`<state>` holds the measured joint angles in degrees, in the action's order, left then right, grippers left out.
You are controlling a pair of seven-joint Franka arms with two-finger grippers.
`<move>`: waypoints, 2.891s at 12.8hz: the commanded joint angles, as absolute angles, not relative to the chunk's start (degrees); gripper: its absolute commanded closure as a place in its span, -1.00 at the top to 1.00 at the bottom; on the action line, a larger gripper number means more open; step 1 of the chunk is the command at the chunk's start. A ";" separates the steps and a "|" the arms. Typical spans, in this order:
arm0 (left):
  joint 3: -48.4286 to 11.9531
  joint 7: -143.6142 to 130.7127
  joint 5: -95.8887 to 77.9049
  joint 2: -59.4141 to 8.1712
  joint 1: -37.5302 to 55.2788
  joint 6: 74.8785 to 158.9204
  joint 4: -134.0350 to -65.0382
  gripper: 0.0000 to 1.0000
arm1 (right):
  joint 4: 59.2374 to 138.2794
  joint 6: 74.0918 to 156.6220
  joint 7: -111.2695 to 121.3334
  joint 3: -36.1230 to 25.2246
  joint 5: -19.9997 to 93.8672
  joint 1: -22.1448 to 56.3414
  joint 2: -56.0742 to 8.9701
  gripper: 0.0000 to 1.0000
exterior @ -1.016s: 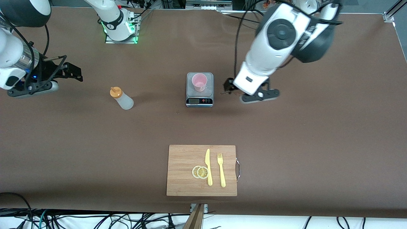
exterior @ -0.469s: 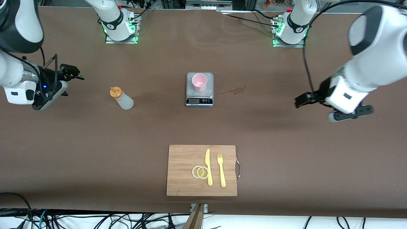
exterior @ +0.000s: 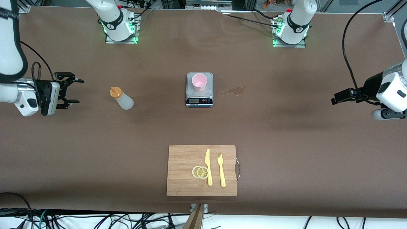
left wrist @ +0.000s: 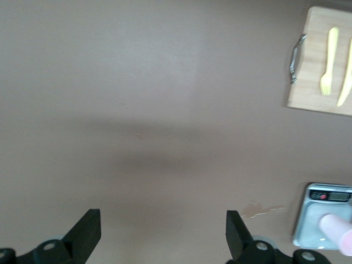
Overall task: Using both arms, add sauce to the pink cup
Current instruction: 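Release the cup and withdraw the left gripper while the right gripper reaches out, then grasp the white squeeze bottle with the right gripper, then lift the bottle and tilt its nozzle over the pink cup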
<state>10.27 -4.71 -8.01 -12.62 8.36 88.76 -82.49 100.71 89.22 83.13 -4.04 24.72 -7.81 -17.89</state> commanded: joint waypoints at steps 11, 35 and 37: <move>2.90 -2.99 -3.87 -10.90 3.52 85.08 -83.41 1.00 | 99.58 78.58 142.53 -2.73 48.95 -14.50 -44.38 0.99; 2.99 -3.69 -4.75 -12.04 3.52 85.08 -81.65 1.00 | 99.05 93.33 99.09 -0.88 32.12 13.16 -23.13 -0.75; 2.99 -3.69 -4.66 -12.22 3.43 85.08 -81.56 1.00 | 98.88 95.87 92.41 -0.79 26.83 17.73 -22.94 -0.73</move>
